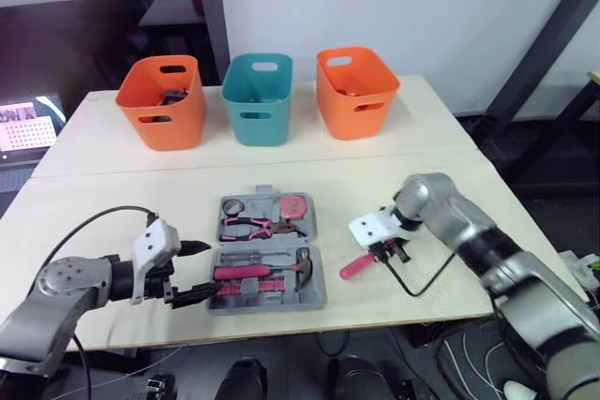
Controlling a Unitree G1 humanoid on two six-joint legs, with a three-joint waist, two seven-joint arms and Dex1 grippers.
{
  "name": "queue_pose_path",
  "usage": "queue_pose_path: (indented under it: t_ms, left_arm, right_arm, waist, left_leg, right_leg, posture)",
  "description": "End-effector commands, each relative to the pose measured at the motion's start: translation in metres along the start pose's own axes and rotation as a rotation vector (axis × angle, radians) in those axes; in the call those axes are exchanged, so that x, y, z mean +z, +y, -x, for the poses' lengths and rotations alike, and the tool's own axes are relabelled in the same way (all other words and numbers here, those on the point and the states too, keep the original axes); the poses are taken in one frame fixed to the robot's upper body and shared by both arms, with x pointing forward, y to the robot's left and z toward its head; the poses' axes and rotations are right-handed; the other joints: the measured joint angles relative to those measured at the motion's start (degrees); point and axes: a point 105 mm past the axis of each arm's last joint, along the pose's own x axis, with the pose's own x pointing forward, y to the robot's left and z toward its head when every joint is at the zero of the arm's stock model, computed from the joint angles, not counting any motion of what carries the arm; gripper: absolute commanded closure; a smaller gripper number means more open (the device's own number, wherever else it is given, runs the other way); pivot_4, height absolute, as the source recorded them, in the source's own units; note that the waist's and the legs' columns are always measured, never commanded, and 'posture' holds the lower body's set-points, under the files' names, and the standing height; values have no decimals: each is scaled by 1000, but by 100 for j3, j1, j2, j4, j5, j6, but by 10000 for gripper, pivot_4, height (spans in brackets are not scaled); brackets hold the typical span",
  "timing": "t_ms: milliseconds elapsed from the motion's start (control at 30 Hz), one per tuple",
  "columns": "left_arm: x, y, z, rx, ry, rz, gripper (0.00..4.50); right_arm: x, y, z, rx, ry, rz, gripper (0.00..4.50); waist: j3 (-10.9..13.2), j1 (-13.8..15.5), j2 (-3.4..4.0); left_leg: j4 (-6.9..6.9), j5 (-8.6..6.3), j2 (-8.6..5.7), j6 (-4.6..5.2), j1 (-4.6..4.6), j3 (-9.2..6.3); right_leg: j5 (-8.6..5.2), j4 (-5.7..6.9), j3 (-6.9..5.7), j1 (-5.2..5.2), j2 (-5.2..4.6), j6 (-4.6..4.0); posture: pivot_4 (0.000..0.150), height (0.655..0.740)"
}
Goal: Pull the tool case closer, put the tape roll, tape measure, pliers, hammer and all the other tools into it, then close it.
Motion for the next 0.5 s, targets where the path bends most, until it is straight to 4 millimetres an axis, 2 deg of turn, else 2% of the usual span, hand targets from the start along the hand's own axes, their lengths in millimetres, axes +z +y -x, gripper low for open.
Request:
queue_pose_path:
  t_ms: [33,167,300,500]
  left_arm:
    - [5,-5,-1,-55,-18,-35,0]
    - [5,1,-2,-55,-19,-45,0]
    - [13,2,-5,-76,-60,-54,0]
    - [34,6,-5,-59,-166,-109,0]
  right_arm:
    - [-5,13,31,-83,-44,-189,41179]
    - [-18,17,45,-223,-97,-533,41179]
    - [-37,4,48,-444,-146,-874,41179]
    - [-22,-23,37,-550,-345,-1258,41179]
  waist:
    - [1,-1,0]
    - [2,-40,-8]
    - [1,-22,-14]
    - [1,-31,-18]
  left_leg:
    - [1,0,0,0,0,4]
    - [6,-1,8,-1,14,24]
    - [9,-1,10,-1,13,26]
    - [2,-1,7,-1,0,30]
  right_leg:
    - [0,0,0,-1,-3,0]
    - [-6,0,5,-3,-9,16]
    - [-4,1,5,-7,-11,15]
    - [14,0,11,-18,-11,-6]
  posture:
    - [1500,7400]
    - [1500,7400]
    - [1500,7400]
    - [1500,7400]
